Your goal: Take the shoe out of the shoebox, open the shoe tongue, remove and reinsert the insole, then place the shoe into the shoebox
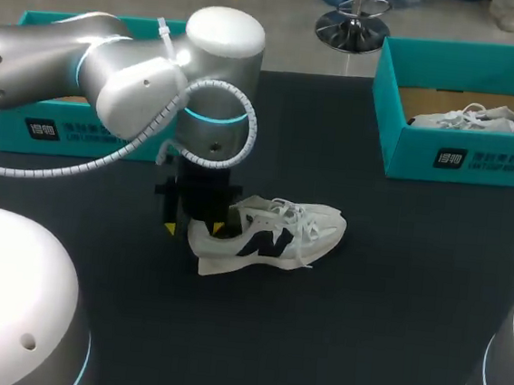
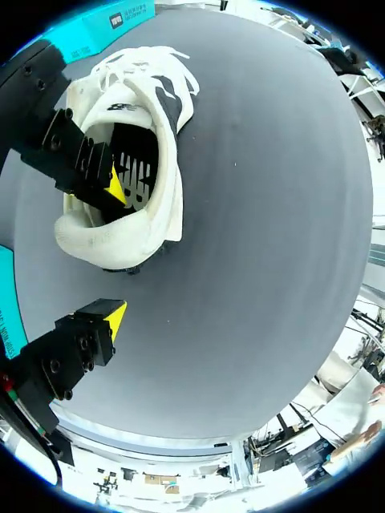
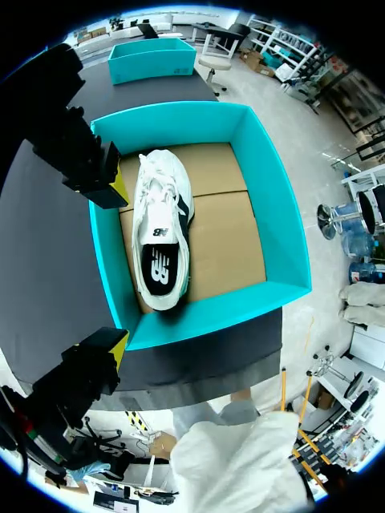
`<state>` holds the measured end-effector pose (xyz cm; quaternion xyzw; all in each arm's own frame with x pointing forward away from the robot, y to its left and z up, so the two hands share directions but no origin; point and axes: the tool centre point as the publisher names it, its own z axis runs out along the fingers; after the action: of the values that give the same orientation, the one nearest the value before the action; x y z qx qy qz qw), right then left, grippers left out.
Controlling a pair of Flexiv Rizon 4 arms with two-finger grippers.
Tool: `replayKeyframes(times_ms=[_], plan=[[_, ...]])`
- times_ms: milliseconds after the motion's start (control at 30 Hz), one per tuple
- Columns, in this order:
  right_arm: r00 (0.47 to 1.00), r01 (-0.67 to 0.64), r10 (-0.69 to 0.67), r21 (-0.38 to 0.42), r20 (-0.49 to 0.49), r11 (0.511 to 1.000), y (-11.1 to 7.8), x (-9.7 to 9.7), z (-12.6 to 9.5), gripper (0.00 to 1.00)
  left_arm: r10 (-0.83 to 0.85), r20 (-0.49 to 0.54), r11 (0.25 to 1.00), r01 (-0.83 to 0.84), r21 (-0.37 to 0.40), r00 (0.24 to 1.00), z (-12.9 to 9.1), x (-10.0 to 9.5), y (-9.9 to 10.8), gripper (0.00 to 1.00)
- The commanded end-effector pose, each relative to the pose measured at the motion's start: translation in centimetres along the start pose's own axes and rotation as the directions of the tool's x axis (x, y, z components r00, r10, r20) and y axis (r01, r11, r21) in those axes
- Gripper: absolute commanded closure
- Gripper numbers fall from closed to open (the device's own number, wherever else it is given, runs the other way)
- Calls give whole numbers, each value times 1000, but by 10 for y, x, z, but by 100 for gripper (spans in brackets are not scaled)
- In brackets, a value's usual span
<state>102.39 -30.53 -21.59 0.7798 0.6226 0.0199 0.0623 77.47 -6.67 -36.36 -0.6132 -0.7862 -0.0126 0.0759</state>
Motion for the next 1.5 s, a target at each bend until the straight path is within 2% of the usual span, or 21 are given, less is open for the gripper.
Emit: replayKeyframes(times_ms=[33,167,267,1500], plan=[[1000,0,0,-1,0,1000,0,0,0,0,-41,113,998,36,45,993,-27,29,6,0],[1000,0,0,-1,0,1000,0,0,0,0,-127,205,990,111,86,971,-47,37,11,0],[1000,0,0,-1,0,1000,0,0,0,0,-165,277,978,122,166,947,-60,42,14,0],[1000,0,0,-1,0,1000,0,0,0,0,-165,277,978,122,166,947,-60,42,14,0]])
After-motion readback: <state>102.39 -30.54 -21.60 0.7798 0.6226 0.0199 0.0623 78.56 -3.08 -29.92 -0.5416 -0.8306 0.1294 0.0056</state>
